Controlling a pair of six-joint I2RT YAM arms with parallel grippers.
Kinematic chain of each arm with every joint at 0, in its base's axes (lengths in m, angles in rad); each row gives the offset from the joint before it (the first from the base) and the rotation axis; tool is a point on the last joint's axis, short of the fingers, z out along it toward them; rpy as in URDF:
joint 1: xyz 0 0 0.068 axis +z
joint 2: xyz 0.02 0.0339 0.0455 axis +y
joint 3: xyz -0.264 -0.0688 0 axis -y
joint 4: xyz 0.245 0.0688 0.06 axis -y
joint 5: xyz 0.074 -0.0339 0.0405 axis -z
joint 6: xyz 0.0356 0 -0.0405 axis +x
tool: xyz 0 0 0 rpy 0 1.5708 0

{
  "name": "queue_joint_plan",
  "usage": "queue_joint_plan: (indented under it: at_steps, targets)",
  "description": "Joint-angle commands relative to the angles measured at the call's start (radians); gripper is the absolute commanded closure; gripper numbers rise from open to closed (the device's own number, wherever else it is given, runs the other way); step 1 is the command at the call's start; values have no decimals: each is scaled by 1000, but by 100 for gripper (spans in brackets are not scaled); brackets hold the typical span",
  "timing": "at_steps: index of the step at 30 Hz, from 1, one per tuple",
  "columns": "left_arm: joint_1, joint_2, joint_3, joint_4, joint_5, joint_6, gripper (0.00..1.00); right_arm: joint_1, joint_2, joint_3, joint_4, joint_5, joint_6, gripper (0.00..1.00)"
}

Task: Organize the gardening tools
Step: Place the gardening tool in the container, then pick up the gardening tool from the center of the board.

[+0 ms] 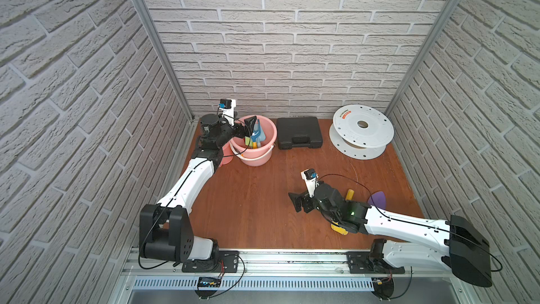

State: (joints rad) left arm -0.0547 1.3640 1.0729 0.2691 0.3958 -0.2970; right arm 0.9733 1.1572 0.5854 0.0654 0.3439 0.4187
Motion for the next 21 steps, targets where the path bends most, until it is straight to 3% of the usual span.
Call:
queue_joint_plan:
  at_steps: [1, 9, 14, 17, 21]
  targets:
    - [-57, -72, 23, -87, -65, -3, 2, 8, -16, 33, -41, 108, 43, 0]
    - [-278, -189, -146, -97, -299, -71, 2, 7, -27, 56, -152, 290, 114, 1]
    - [-484, -204, -263, -75, -449, -60, 2, 1, -51, 61, -231, 359, 147, 1]
    - [-587, -203, -343, -8, -498, -51, 2, -6, -83, 71, -385, 396, 221, 1]
    - [-650, -196, -401, 60, -493, -53, 2, -19, -147, 58, -632, 426, 394, 1]
